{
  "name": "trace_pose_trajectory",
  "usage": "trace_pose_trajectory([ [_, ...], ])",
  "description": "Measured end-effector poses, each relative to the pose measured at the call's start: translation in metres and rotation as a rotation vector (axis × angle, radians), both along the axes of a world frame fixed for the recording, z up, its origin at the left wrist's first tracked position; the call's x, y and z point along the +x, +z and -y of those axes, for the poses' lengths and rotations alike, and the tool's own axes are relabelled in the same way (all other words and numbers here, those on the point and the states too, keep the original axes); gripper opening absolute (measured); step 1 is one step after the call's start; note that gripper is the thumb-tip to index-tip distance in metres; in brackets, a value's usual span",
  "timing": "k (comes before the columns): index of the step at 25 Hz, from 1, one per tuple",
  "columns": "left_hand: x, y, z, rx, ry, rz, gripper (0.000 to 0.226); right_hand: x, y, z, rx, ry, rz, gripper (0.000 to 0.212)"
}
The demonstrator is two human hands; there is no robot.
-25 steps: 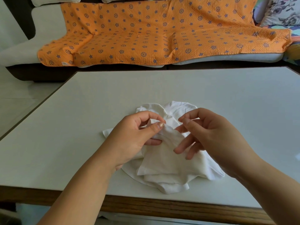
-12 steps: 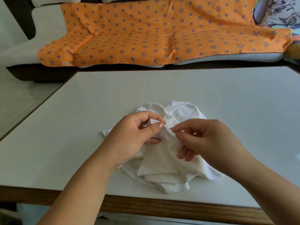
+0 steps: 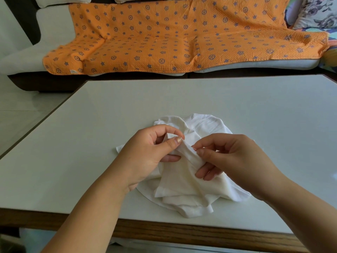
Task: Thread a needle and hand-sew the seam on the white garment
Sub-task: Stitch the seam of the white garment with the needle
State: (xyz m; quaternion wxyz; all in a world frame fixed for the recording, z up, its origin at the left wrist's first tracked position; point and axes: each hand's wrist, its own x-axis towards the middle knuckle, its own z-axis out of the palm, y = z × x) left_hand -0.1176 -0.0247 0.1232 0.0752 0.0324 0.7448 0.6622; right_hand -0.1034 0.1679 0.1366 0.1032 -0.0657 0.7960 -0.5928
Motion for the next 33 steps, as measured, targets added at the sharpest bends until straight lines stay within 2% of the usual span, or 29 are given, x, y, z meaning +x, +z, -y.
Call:
trace_pose_trajectory([
  [19,0.004,0.002,-0.006,0.000,-0.007,0.078,0.012,-0.003,-0.013,0.005,-0.158,0.068,0.010,0.018],
  [26,0.003,-0.001,-0.007,-0.022,-0.007,0.084,0.009,-0.002,-0.016,0.006,-0.133,0.056,0.037,0.014],
  [29,0.003,-0.003,-0.010,-0.065,0.011,0.072,0.010,0.003,-0.017,0.009,-0.081,0.052,-0.027,0.018],
  [33,0.002,-0.006,-0.013,-0.122,0.020,0.062,0.015,0.006,-0.020,0.013,0.030,0.057,-0.143,0.005],
])
